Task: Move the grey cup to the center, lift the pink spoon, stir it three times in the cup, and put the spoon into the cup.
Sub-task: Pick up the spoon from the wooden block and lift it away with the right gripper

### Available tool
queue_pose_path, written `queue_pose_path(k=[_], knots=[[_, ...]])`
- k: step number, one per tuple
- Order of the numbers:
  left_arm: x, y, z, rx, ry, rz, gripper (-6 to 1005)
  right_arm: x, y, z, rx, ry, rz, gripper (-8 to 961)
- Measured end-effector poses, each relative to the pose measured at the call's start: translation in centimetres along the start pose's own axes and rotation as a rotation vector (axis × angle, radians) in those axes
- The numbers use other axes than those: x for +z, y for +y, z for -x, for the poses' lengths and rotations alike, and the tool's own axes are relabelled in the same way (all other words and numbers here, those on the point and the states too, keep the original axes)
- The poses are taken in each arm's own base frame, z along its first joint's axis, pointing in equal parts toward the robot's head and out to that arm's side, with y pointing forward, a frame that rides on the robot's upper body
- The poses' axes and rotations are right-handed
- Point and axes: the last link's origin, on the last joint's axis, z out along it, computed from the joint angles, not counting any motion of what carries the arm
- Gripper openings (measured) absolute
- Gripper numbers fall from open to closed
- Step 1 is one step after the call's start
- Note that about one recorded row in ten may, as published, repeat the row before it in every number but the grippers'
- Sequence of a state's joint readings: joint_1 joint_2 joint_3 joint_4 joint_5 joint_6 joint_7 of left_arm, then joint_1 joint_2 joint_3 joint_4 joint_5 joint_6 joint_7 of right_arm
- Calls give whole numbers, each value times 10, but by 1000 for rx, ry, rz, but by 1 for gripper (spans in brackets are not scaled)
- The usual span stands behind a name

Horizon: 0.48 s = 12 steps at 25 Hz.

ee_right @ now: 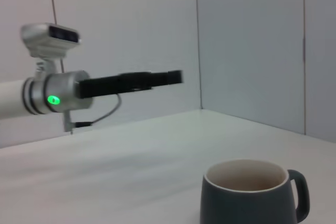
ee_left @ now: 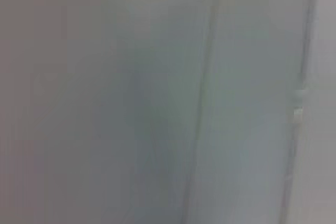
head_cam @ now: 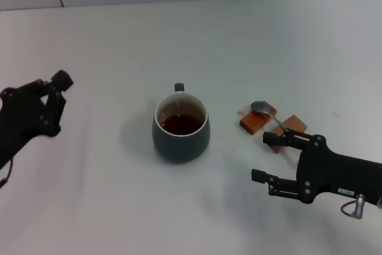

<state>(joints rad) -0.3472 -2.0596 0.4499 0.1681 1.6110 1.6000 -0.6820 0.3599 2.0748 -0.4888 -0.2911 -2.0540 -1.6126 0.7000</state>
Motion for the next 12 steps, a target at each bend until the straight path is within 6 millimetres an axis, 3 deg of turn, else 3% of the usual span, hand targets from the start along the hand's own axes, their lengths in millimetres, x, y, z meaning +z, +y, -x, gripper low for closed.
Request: queue_pose_path(k=[5,6,12], knots=[[-12,16,-3,-21,-18,153,17,-2,-1,0,0,-3,-8,776],[-17,32,4,-32,-81,277,17,-2,-1,0,-1,-3,-9,776],[-21,50,16,-40,-156,375,19,-1,-2,0,3,-2,-9,777]])
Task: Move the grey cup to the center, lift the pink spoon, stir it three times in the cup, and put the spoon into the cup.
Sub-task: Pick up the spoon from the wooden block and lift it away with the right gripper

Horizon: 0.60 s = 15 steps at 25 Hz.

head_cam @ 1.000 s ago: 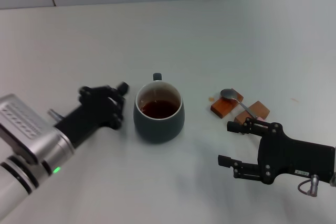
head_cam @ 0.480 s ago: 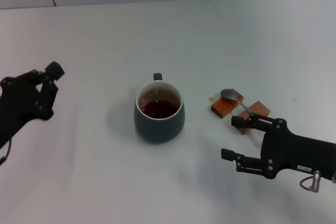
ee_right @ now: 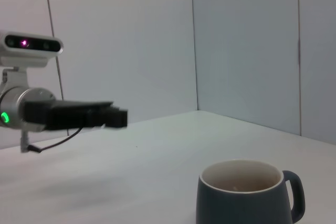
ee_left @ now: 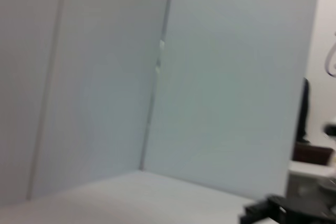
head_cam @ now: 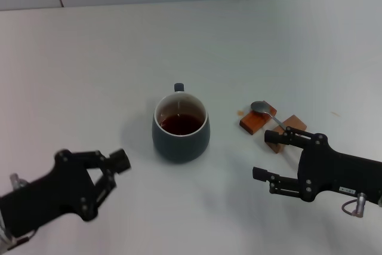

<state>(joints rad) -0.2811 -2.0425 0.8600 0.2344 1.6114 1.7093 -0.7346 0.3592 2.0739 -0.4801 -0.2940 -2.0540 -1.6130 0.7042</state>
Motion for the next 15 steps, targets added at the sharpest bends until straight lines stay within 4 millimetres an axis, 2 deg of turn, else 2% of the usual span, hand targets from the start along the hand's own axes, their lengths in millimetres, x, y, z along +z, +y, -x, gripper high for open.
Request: queue_pose_path(k=[1,2,15], knots=[[0,0,0,0,0,0,19,0,0,0,0,0,0,777],[0,4,9,1,-42,-3,19,0,0,0,1,0,0,777],[-2,4,23,24,-114,-34,203,-1,0,-1,5,4,-4,777]])
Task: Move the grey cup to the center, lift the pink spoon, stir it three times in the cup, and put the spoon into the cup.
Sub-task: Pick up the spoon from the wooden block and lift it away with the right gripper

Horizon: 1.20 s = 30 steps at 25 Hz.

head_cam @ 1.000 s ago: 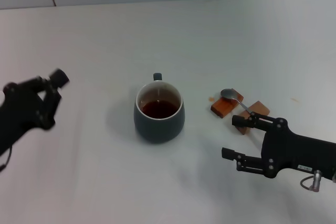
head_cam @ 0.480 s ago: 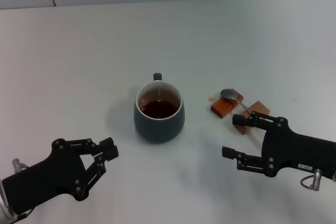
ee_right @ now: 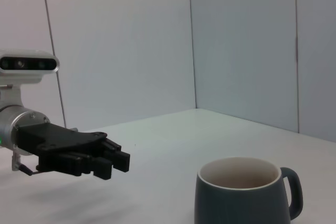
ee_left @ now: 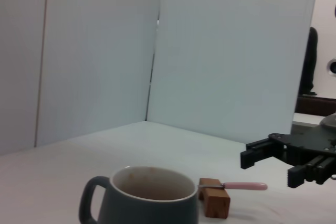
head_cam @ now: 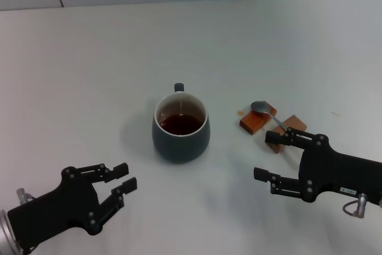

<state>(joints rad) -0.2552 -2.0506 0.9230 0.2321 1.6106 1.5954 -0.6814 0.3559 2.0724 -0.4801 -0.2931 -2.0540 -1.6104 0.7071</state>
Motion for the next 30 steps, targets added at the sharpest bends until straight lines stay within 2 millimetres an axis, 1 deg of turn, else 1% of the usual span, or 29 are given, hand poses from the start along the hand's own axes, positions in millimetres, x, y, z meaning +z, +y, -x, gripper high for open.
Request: queue_pose_path(k=[7,19,24,30], knots=[[3,2,1,1,-5,4,288,0,0,0,0,1,1,777],[3,-4,4,27,-27,-37,758,0,3,-1,6,-3,7,776],[2,-6,4,35,-24,-43,813,-1,4,-2,10,-4,5,776],[3,-6,3,36,-23,-42,813,-1,5,-2,14,-8,5,777]])
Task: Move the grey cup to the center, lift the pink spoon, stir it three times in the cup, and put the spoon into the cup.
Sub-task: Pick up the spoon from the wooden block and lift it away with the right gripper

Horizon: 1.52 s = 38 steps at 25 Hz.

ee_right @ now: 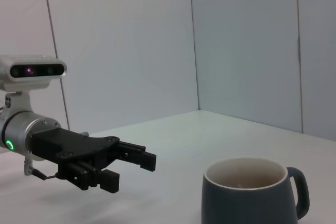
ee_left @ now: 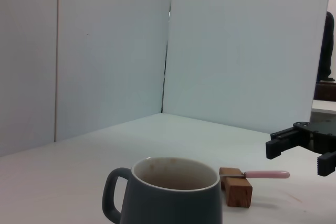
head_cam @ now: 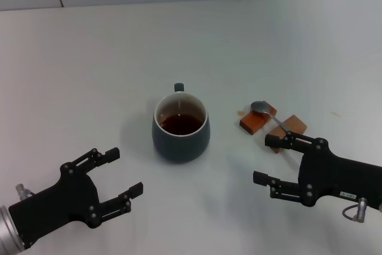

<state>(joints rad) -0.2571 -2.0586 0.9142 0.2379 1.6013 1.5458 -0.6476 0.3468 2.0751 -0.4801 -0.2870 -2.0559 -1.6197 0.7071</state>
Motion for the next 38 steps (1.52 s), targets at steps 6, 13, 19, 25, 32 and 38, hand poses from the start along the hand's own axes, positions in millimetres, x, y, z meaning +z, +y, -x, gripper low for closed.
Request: queue_pose_path(k=[6,13,19,25,32,38], knots=[[1,1,0,0,2,1,813,0,1,0,4,-2,0,777],[2,-1,-2,-1,11,-8,813,-8,10,17,213,-161,27,776],[4,-3,-3,4,17,-9,813,-38,26,26,633,-455,-41,776],[5,-5,-5,9,20,-11,813,-54,37,17,888,-561,-96,776],[6,-6,-6,14,21,-8,813,-64,47,-6,1185,-564,-167,777],[7,-7,-7,15,22,-8,813,-66,46,-25,1406,-531,-241,777]])
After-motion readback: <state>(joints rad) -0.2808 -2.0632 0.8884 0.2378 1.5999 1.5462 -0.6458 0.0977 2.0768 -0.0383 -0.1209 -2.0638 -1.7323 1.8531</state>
